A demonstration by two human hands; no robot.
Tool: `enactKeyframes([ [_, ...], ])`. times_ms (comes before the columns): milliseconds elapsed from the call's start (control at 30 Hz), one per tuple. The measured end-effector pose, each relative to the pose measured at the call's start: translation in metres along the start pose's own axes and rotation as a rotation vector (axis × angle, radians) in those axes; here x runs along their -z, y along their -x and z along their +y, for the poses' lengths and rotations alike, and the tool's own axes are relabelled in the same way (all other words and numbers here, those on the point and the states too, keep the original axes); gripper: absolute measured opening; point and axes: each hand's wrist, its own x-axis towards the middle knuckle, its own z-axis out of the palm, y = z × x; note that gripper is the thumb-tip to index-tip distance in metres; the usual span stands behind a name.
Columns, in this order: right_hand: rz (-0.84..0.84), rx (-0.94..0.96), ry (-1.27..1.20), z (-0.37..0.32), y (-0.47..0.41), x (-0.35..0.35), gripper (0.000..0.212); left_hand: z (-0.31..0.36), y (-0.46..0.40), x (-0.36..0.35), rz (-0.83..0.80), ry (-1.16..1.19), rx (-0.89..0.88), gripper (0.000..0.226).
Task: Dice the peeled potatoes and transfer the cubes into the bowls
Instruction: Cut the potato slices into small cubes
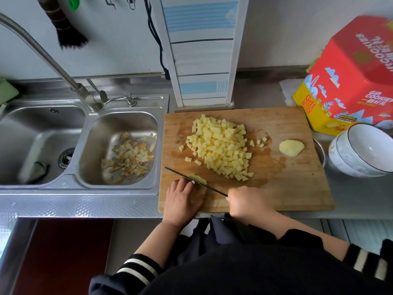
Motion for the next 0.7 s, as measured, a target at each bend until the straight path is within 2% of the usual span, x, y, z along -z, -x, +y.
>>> enactKeyframes([
  [167,-0.045,-0.078,-0.075,0.001,-0.009,-0.003,0.028,0.001,0.002,0.001,0.051,0.019,-0.025,0.036],
  [333,0.030,-0.116,-0.219,0.005,-0.004,-0.001,0.025,0.000,0.003,0.000,0.071,0.069,-0.031,0.029],
  [433,0.058,-0.075,-0.158,0.005,0.004,0.002,0.027,0.000,0.005,0.001,0.110,0.088,-0.058,0.029],
  [567,0.009,0.024,-0.079,0.003,0.008,0.000,0.032,0.002,0.007,0.004,0.155,0.115,-0.096,0.025],
  [700,0.007,0.059,-0.028,-0.002,0.008,0.000,0.011,0.001,0.007,0.004,0.144,0.096,-0.077,0.027],
])
